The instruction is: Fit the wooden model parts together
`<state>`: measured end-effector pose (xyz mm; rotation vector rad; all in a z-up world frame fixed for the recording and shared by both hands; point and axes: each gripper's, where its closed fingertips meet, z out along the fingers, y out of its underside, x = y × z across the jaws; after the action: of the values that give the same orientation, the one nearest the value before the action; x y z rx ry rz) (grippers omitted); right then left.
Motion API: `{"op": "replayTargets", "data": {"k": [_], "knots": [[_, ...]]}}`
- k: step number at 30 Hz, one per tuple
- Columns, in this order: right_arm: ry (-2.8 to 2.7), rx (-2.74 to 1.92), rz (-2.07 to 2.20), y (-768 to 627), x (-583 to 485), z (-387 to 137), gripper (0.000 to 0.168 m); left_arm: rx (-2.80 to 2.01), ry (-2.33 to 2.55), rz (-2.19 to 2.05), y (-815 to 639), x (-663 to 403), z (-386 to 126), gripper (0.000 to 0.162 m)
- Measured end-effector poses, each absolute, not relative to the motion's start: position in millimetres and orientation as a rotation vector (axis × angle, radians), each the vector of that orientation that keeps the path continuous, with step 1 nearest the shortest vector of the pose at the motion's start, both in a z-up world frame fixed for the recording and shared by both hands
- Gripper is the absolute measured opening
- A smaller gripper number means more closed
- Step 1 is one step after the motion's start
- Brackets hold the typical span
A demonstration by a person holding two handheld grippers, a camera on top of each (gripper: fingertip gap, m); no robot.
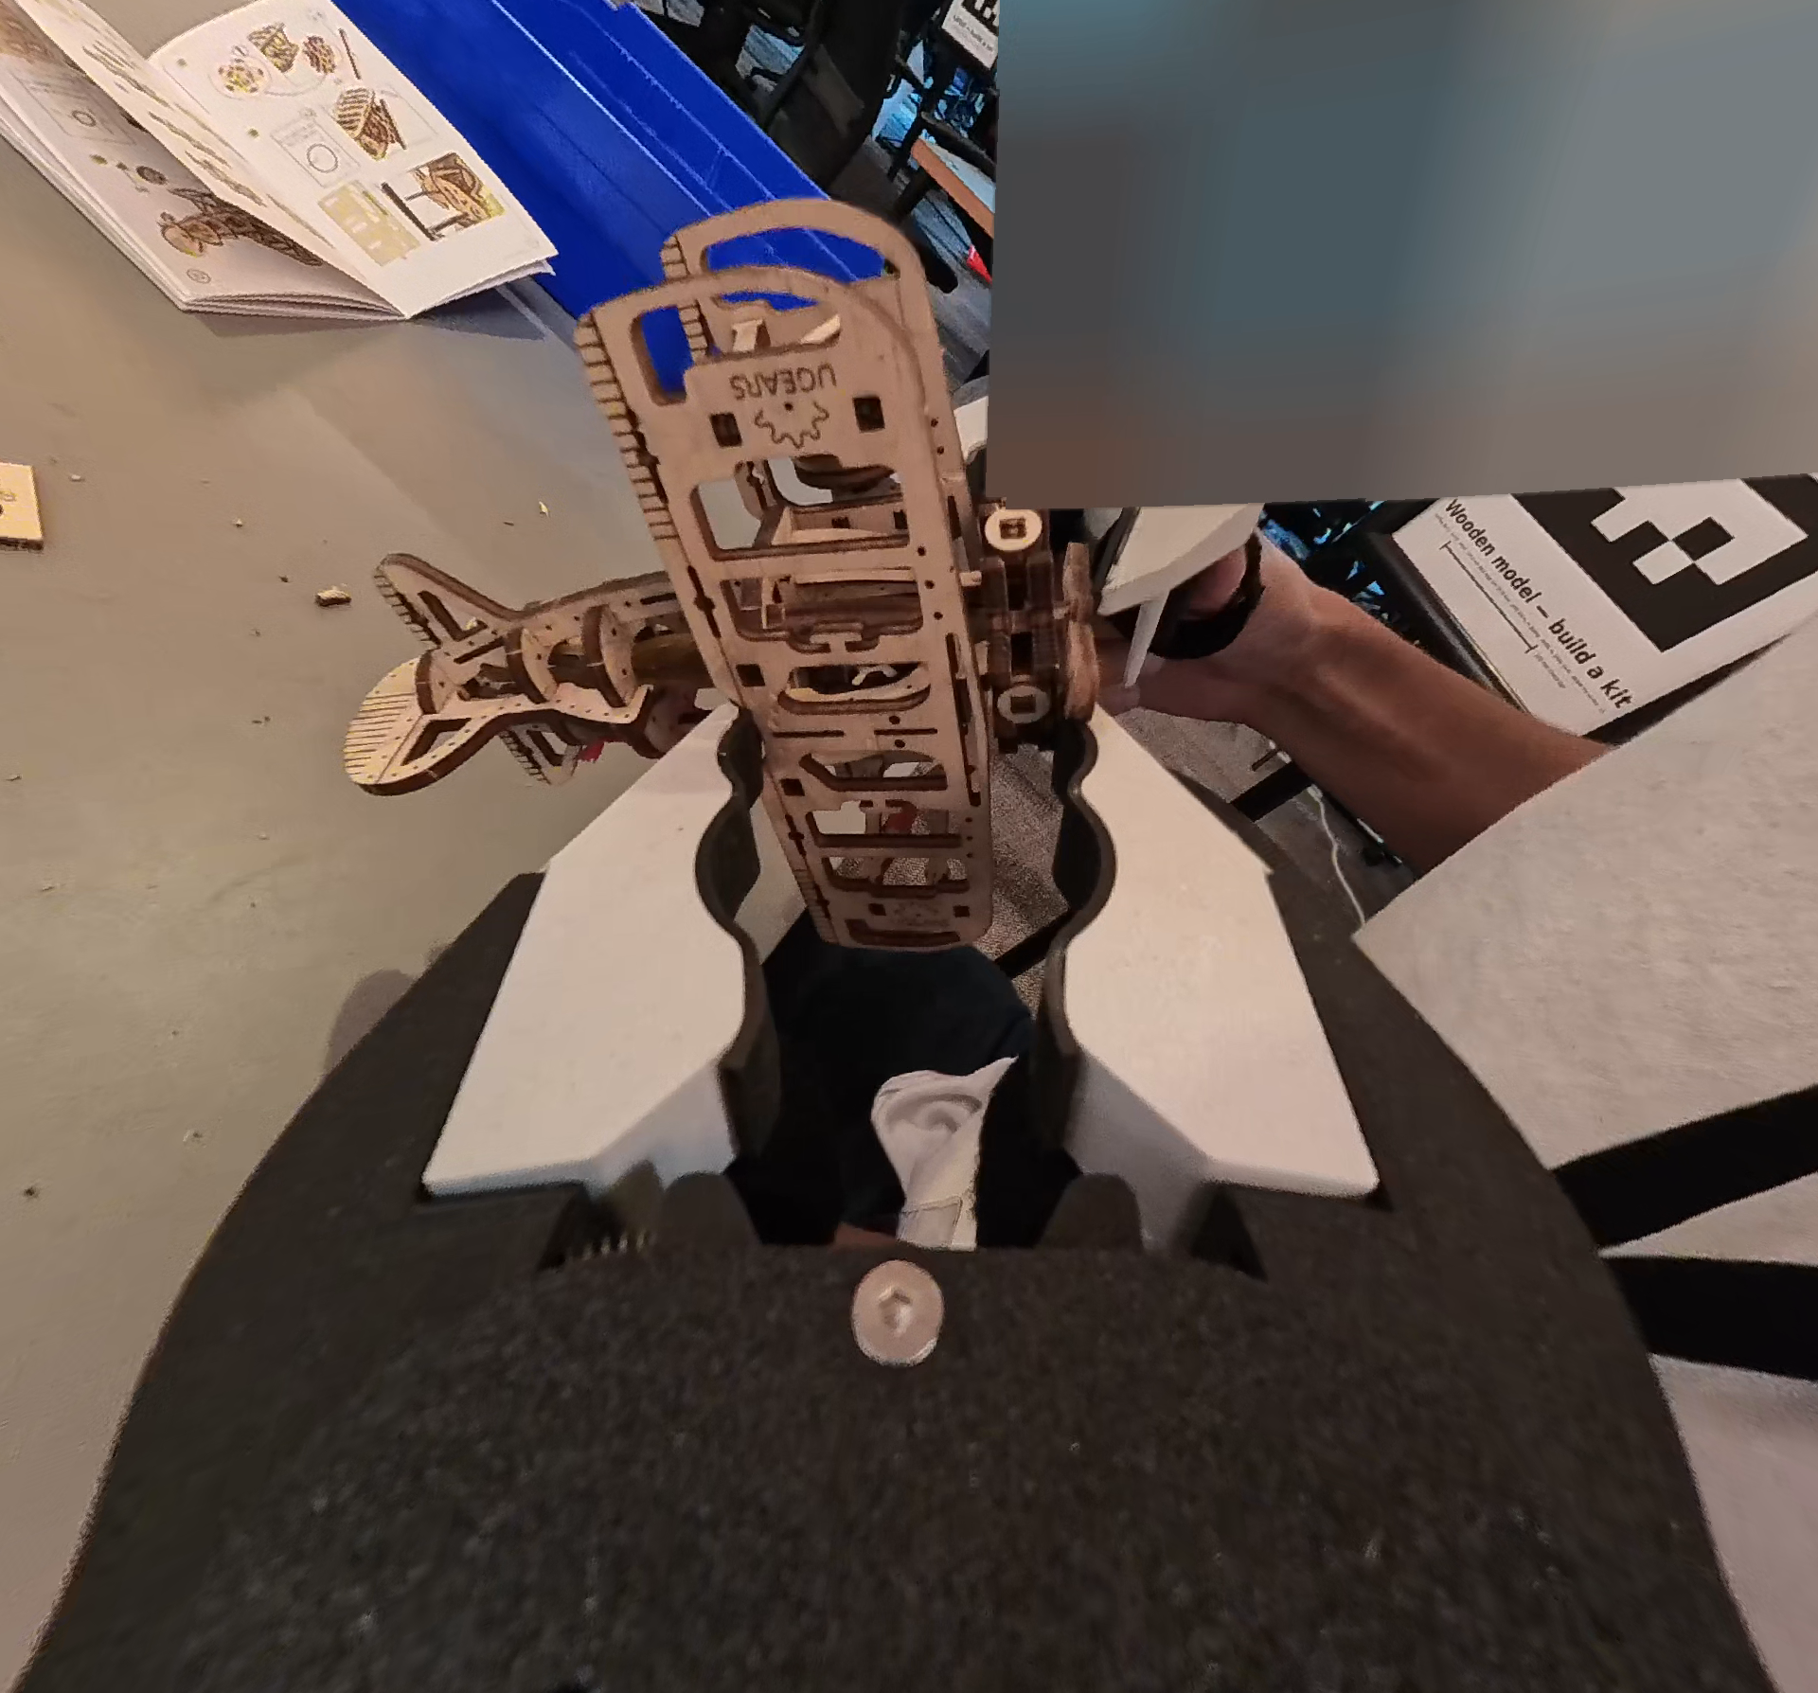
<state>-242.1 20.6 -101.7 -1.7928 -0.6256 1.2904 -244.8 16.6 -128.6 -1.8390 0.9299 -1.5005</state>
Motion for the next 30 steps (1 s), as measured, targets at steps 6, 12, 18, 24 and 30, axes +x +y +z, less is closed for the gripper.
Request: {"op": "replayTargets", "data": {"k": [6, 12, 18, 24, 30], "knots": [[-0.645, -1.787, 1.264, 19.4, -241.4, -101.8, 0.034, -1.841, 0.95, -1.48, 14.5, -243.8, -129.1, 0.057], [-0.608, -1.809, 1.263, 23.0, -240.8, -103.4, 0.036, -1.864, 0.914, -1.497, 17.8, -242.5, -131.2, 0.057], [-0.624, -1.819, 1.243, 23.3, -241.7, -105.6, 0.036, -1.882, 0.911, -1.488, 18.4, -243.1, -132.9, 0.057], [-0.67, -1.821, 1.181, 22.3, -242.0, -108.6, 0.036, -1.899, 0.914, -1.486, 16.2, -242.8, -134.3, 0.057], [-0.657, -1.816, 1.197, 23.6, -240.6, -108.1, 0.036, -1.913, 0.907, -1.49, 18.1, -242.2, -134.4, 0.057]]}}
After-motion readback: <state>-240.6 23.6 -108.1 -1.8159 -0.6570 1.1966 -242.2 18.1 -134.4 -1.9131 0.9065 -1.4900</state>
